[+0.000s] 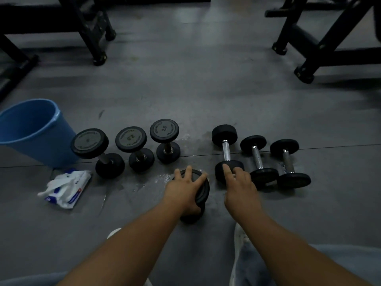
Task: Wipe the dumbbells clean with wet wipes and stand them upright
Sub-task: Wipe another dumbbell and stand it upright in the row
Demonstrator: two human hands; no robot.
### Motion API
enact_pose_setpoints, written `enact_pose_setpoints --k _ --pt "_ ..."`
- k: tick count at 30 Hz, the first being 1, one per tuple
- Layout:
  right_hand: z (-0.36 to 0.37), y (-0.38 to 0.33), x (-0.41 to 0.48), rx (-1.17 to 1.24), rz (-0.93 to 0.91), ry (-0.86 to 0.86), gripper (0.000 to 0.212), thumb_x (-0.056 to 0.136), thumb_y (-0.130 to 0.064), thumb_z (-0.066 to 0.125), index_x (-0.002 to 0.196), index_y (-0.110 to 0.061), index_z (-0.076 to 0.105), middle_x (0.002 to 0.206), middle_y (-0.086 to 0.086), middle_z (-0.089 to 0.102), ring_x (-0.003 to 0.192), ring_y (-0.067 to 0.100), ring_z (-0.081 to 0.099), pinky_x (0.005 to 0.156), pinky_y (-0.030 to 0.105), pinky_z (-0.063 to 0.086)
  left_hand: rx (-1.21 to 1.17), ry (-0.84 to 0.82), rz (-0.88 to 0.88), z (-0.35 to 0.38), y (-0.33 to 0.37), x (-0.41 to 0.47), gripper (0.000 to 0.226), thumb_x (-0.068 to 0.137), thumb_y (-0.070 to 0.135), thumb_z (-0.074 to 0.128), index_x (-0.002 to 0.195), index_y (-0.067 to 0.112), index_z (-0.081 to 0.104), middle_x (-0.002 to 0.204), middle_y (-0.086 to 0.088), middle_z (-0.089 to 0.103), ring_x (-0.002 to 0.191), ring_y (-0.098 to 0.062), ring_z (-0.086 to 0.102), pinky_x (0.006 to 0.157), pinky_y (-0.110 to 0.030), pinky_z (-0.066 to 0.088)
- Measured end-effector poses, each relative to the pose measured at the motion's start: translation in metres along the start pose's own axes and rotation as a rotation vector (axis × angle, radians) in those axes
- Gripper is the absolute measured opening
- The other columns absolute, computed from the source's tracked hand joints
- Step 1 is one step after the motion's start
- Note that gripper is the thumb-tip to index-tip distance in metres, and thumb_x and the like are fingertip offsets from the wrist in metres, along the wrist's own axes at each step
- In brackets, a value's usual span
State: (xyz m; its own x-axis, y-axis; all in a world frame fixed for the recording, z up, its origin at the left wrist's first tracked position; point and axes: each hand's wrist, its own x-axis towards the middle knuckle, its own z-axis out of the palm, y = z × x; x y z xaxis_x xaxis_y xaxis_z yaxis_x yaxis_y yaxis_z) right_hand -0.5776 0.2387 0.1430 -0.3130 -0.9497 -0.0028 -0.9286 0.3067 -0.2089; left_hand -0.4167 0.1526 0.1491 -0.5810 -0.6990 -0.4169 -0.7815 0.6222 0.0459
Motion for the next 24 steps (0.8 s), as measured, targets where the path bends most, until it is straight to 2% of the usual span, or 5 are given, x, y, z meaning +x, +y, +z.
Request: enact_pose_setpoints --k 6,10,15,19,24 --pt "-0.009 0.002 0.049 0.014 -0.007 0.030 0.071 0.085 -0.010 0.049 0.150 -0.022 0.023 0.136 0.009 0.038 0.115 0.028 0.041 0.087 0.038 0.045 0.089 -0.008 -0.016 -0.048 -0.011 0.033 0.110 0.069 0.067 0.068 0.153 0.043 0.002 0.160 -0.014 0.009 0.136 -0.049 0.025 0.096 -0.051 0.045" --pt "-0.017 0.011 0.103 0.018 -0.010 0.028 0.074 0.087 -0.010 0.048 0.151 -0.024 0.014 0.141 0.008 0.030 0.123 0.028 0.033 0.097 0.037 0.041 0.099 0.029 -0.038 -0.087 -0.020 0.072 0.106 0.068 0.072 0.066 0.151 0.043 0.006 0.156 -0.013 0.017 0.130 -0.049 0.033 0.094 -0.051 0.048" --pt "-0.024 0.031 0.172 -0.010 -0.015 0.083 0.074 0.084 -0.010 0.051 0.150 -0.024 0.020 0.138 0.010 0.035 0.121 0.030 0.036 0.094 0.040 0.041 0.065 0.126 -0.057 -0.110 -0.025 0.121 0.106 0.068 0.069 0.068 0.151 0.043 0.007 0.155 -0.012 0.014 0.129 -0.047 0.032 0.088 -0.048 0.050" --pt "-0.023 0.047 0.217 -0.004 -0.025 0.102 0.075 0.085 -0.008 0.050 0.149 -0.026 0.017 0.141 0.007 0.032 0.125 0.027 0.032 0.093 0.038 0.040 0.047 0.141 -0.049 -0.118 -0.023 0.165 0.106 0.068 0.067 0.070 0.150 0.043 0.006 0.155 -0.010 0.012 0.130 -0.045 0.033 0.087 -0.048 0.049" --pt "-0.004 0.056 0.250 0.015 -0.039 0.091 0.077 0.084 -0.007 0.049 0.150 -0.027 0.016 0.140 0.005 0.032 0.125 0.026 0.032 0.093 0.037 0.039 -0.004 0.150 -0.064 -0.112 -0.029 0.205 0.106 0.067 0.067 0.069 0.149 0.043 0.006 0.157 -0.012 0.009 0.133 -0.047 0.029 0.092 -0.049 0.048"
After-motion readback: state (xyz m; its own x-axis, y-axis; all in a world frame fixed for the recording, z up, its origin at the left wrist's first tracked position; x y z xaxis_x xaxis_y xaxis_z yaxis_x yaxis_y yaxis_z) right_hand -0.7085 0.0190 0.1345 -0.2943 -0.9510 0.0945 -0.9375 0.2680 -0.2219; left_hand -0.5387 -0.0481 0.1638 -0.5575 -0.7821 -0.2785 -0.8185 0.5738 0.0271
